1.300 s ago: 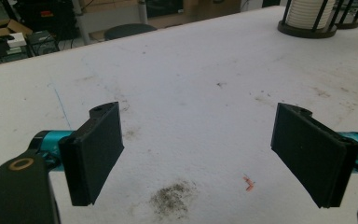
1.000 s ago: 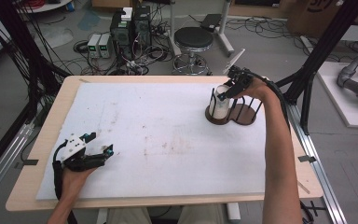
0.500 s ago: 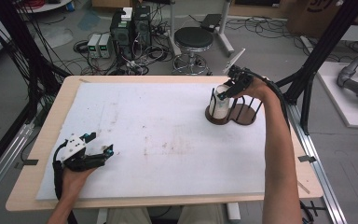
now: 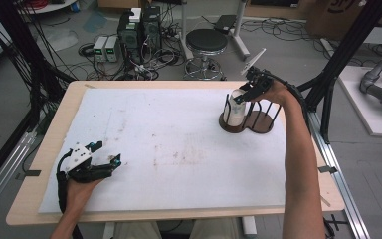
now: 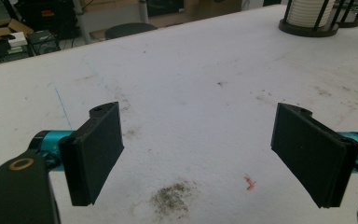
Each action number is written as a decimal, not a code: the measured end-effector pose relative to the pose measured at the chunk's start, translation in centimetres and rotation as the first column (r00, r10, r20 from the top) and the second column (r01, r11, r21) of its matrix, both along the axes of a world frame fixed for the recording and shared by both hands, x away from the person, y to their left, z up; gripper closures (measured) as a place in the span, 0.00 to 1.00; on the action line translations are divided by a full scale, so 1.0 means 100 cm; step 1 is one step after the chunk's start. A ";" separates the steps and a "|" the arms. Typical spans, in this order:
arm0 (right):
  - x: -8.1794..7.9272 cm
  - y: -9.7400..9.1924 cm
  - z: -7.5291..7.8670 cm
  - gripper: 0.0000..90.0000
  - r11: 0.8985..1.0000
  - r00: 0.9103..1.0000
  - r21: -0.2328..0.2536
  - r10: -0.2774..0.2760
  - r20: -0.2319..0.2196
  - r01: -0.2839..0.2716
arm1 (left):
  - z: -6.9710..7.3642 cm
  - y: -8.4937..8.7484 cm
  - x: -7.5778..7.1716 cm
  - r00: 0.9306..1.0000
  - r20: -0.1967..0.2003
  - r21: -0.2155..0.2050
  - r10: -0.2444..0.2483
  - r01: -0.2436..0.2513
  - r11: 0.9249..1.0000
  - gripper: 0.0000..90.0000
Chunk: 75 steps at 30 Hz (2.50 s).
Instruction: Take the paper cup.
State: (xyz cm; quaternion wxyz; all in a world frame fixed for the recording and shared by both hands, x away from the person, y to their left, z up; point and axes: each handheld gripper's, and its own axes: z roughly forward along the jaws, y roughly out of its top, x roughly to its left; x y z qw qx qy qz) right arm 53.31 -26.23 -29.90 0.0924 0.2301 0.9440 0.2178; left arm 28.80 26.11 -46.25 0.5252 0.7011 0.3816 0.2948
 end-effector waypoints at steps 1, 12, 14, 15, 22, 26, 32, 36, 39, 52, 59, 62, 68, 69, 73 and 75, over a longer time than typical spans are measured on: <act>0.000 0.000 0.001 0.41 1.000 1.000 0.002 0.003 0.008 -0.003 | 0.000 0.000 0.000 1.000 -0.001 0.000 0.000 0.000 1.000 0.18; -0.005 0.000 0.028 0.42 1.000 0.999 0.024 -0.012 0.039 0.011 | 0.000 0.000 0.000 1.000 -0.001 -0.001 0.000 0.000 1.000 0.18; -0.006 -0.001 0.034 0.42 0.999 0.999 0.031 -0.009 0.049 0.008 | 0.000 0.000 0.000 1.000 -0.001 -0.001 0.000 0.000 1.000 0.18; -0.007 -0.001 0.039 0.42 0.999 0.999 0.032 -0.008 0.053 0.006 | 0.000 0.000 0.000 1.000 -0.003 0.001 -0.001 0.001 1.000 0.18; -0.014 -0.002 0.068 0.43 0.998 0.996 0.055 -0.009 0.090 0.004 | 0.000 0.000 0.000 1.000 -0.003 0.001 0.000 0.000 1.000 0.18; -0.017 -0.003 0.080 0.43 0.998 0.994 0.057 -0.009 0.113 0.003 | 0.000 0.000 0.000 1.000 -0.004 0.002 0.002 -0.002 1.000 0.18; -0.021 -0.006 0.089 0.43 0.997 0.992 0.073 -0.014 0.126 0.005 | 0.000 0.000 0.000 1.000 -0.004 0.002 0.002 -0.002 1.000 0.18; -0.022 -0.006 0.088 0.43 0.998 0.992 0.064 -0.015 0.125 0.007 | 0.000 0.000 0.000 1.000 -0.003 0.003 0.002 -0.002 1.000 0.18; -0.025 -0.007 0.092 0.43 0.994 0.990 0.111 -0.008 0.138 -0.007 | 0.000 0.000 0.000 1.000 -0.003 0.003 0.002 -0.001 1.000 0.18; -0.075 -0.013 0.098 0.43 0.947 0.977 0.302 0.045 0.209 -0.109 | 0.000 0.000 0.000 1.000 -0.005 -0.001 -0.002 0.002 1.000 0.18; -0.105 -0.009 0.089 0.43 0.928 0.973 0.349 0.056 0.223 -0.133 | 0.000 0.000 0.000 1.000 -0.006 -0.005 0.000 0.000 1.000 0.18; -0.115 -0.008 0.081 0.43 0.917 0.972 0.372 0.057 0.230 -0.142 | 0.000 0.000 0.000 1.000 -0.005 -0.004 0.000 0.000 1.000 0.18; -0.135 0.003 0.066 0.43 0.901 0.970 0.398 0.087 0.227 -0.174 | 0.000 0.000 0.000 1.000 -0.006 -0.005 0.000 0.000 1.000 0.18; -0.138 0.004 0.064 0.43 0.895 0.968 0.407 0.091 0.233 -0.183 | 0.000 0.000 0.000 1.000 -0.007 -0.004 0.000 0.000 1.000 0.18; -0.151 0.009 0.051 0.43 0.866 0.965 0.457 0.095 0.243 -0.200 | 0.000 0.000 0.000 1.000 -0.006 -0.005 -0.001 0.001 1.000 0.18; -0.155 0.011 0.045 0.43 0.855 0.965 0.475 0.098 0.243 -0.206 | 0.000 0.000 0.000 1.000 -0.006 -0.005 -0.001 0.001 1.000 0.18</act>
